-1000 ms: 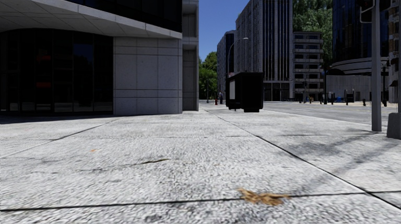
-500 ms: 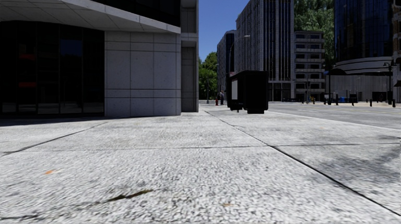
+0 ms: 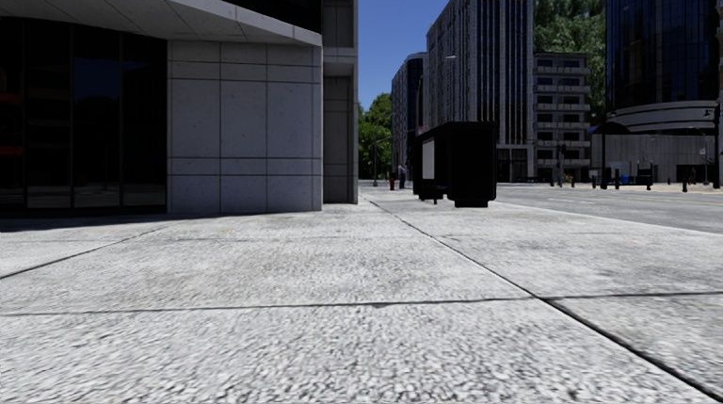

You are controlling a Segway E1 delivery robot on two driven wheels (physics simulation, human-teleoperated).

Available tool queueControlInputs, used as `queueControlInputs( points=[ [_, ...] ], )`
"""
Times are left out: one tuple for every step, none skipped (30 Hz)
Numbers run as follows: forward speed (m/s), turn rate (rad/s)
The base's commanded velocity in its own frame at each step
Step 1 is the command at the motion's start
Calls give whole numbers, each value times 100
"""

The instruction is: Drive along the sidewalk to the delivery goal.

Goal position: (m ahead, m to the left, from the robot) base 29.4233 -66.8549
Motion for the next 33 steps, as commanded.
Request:
queueControlInputs(
  points=[
    [200,0],
    [200,0],
    [200,0],
    [200,0],
    [200,0],
    [200,0],
    [200,0],
    [200,0],
    [200,0],
    [200,0],
    [200,0],
    [200,0],
    [200,0],
    [200,0],
    [200,0],
    [200,0],
    [200,0],
    [200,0],
    [200,0],
    [200,-1],
    [200,-2],
    [200,-5],
    [200,-9],
    [200,-12],
    [200,-12],
    [200,-13],
    [200,-13],
    [200,-13],
    [200,-13],
    [200,-13],
    [200,-13],
    [200,-15],
    [200,-18]
  ],
)
